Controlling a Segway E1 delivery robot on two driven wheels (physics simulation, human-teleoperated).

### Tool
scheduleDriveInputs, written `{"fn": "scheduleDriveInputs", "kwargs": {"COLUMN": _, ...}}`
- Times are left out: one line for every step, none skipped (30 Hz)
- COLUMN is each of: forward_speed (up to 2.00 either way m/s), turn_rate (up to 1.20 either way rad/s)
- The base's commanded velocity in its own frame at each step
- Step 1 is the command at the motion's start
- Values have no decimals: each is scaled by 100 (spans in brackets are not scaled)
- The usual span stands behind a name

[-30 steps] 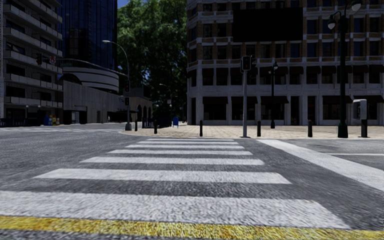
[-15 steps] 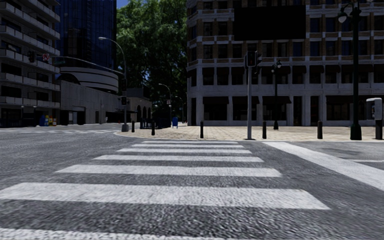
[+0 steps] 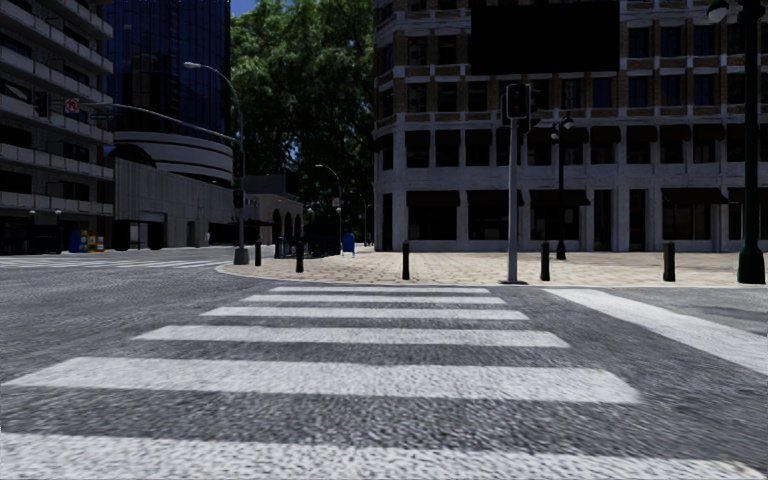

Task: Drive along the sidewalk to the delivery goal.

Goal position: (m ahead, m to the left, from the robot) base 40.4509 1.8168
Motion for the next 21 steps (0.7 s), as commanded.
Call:
{"fn": "scheduleDriveInputs", "kwargs": {"forward_speed": 170, "turn_rate": 0}}
{"fn": "scheduleDriveInputs", "kwargs": {"forward_speed": 170, "turn_rate": 0}}
{"fn": "scheduleDriveInputs", "kwargs": {"forward_speed": 170, "turn_rate": 0}}
{"fn": "scheduleDriveInputs", "kwargs": {"forward_speed": 170, "turn_rate": 0}}
{"fn": "scheduleDriveInputs", "kwargs": {"forward_speed": 170, "turn_rate": 0}}
{"fn": "scheduleDriveInputs", "kwargs": {"forward_speed": 170, "turn_rate": 0}}
{"fn": "scheduleDriveInputs", "kwargs": {"forward_speed": 170, "turn_rate": 0}}
{"fn": "scheduleDriveInputs", "kwargs": {"forward_speed": 170, "turn_rate": 0}}
{"fn": "scheduleDriveInputs", "kwargs": {"forward_speed": 170, "turn_rate": 0}}
{"fn": "scheduleDriveInputs", "kwargs": {"forward_speed": 170, "turn_rate": 0}}
{"fn": "scheduleDriveInputs", "kwargs": {"forward_speed": 170, "turn_rate": 0}}
{"fn": "scheduleDriveInputs", "kwargs": {"forward_speed": 170, "turn_rate": 0}}
{"fn": "scheduleDriveInputs", "kwargs": {"forward_speed": 170, "turn_rate": 0}}
{"fn": "scheduleDriveInputs", "kwargs": {"forward_speed": 170, "turn_rate": 0}}
{"fn": "scheduleDriveInputs", "kwargs": {"forward_speed": 170, "turn_rate": 0}}
{"fn": "scheduleDriveInputs", "kwargs": {"forward_speed": 170, "turn_rate": 0}}
{"fn": "scheduleDriveInputs", "kwargs": {"forward_speed": 170, "turn_rate": 0}}
{"fn": "scheduleDriveInputs", "kwargs": {"forward_speed": 170, "turn_rate": 0}}
{"fn": "scheduleDriveInputs", "kwargs": {"forward_speed": 170, "turn_rate": 0}}
{"fn": "scheduleDriveInputs", "kwargs": {"forward_speed": 170, "turn_rate": 0}}
{"fn": "scheduleDriveInputs", "kwargs": {"forward_speed": 170, "turn_rate": 0}}
